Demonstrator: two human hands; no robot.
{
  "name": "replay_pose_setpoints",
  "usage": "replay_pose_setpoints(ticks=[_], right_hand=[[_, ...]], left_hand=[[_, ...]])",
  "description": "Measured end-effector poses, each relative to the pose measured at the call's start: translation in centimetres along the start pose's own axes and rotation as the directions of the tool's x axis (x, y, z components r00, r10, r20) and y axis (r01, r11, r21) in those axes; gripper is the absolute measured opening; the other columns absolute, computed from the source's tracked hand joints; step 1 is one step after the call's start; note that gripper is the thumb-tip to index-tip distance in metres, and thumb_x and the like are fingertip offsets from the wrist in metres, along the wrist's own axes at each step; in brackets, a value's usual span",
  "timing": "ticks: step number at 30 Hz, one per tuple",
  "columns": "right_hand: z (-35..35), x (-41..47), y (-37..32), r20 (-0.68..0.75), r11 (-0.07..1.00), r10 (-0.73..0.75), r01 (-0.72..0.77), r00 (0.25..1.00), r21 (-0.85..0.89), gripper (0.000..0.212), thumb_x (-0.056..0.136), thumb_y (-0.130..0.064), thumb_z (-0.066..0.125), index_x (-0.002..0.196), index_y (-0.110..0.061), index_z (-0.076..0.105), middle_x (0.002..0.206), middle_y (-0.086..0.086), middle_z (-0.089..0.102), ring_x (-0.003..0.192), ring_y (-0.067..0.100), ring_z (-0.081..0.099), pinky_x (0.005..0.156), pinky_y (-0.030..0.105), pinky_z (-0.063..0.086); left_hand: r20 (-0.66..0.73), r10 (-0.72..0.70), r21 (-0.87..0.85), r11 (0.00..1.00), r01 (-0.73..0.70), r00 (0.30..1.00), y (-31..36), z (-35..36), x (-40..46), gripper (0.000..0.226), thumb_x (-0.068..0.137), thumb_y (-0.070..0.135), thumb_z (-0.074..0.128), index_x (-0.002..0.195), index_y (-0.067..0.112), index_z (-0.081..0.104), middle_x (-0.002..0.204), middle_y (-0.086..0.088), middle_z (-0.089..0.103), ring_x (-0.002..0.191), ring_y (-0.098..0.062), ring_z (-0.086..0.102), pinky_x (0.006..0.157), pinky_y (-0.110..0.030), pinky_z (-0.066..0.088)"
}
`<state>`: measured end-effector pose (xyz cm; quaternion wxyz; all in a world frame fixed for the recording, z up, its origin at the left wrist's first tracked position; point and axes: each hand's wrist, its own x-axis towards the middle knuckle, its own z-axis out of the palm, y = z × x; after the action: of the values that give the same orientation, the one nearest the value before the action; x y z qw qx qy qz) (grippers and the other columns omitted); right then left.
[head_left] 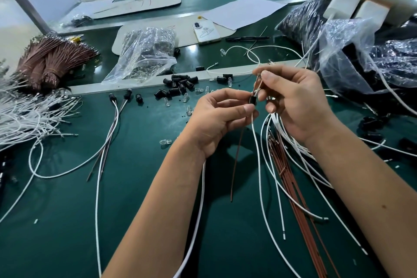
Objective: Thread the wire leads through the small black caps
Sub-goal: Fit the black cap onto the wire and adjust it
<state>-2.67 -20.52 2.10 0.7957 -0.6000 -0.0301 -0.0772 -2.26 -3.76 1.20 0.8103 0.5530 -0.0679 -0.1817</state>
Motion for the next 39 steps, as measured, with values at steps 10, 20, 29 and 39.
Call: replay_pose_setpoints(ticks=[10,20,29,39], right_hand=[[0.0,0.1,-0.4,0.024,0.998,0.056,-0.057,0.998,0.015,0.024,0.102,0.003,0.046,0.094,0.0,0.068,0.075,0.011,0.06,0.057,0.016,0.053,0.042,0.022,0.039],[-0.6,0.3,-0.2,0.052,0.994,-0.038,0.043,0.998,-0.104,0.008,0.093,-0.006,0.072,0.099,0.0,0.073,0.074,0.011,0.057,0.055,0.015,0.049,0.042,0.021,0.038],[-0.7,0.3,-0.3,0.114,1.0,-0.026,0.028,0.993,-0.015,0.01,0.09,-0.01,0.068,0.096,-0.003,0.073,0.074,0.006,0.061,0.057,0.012,0.049,0.041,0.019,0.035],[-0.8,0.3,-0.5,0.144,0.998,-0.032,0.04,0.989,-0.051,0.014,0.099,-0.002,0.061,0.1,-0.003,0.075,0.082,0.011,0.06,0.06,0.012,0.051,0.041,0.018,0.036]], left_hand=[[-0.019,0.001,0.019,1.0,0.0,1.0,0.2,0.0,-0.1,0.02,0.082,-0.015,0.066,0.087,0.004,0.07,0.079,-0.01,0.073,0.07,-0.022,0.072,0.068,-0.025,0.06],[0.003,0.013,0.051,0.999,-0.013,1.0,0.2,-0.1,-0.2,0.019,0.082,-0.013,0.069,0.086,0.006,0.072,0.083,-0.012,0.074,0.074,-0.024,0.073,0.07,-0.027,0.059],[0.029,0.006,0.047,0.999,-0.007,1.0,0.3,-0.1,-0.3,0.02,0.083,-0.011,0.068,0.085,0.009,0.073,0.084,-0.011,0.074,0.073,-0.024,0.073,0.068,-0.025,0.059],[0.05,0.026,0.06,0.998,-0.029,0.998,0.1,-0.4,-0.2,0.019,0.083,-0.011,0.069,0.089,0.007,0.072,0.087,-0.012,0.074,0.075,-0.025,0.074,0.068,-0.027,0.058]])
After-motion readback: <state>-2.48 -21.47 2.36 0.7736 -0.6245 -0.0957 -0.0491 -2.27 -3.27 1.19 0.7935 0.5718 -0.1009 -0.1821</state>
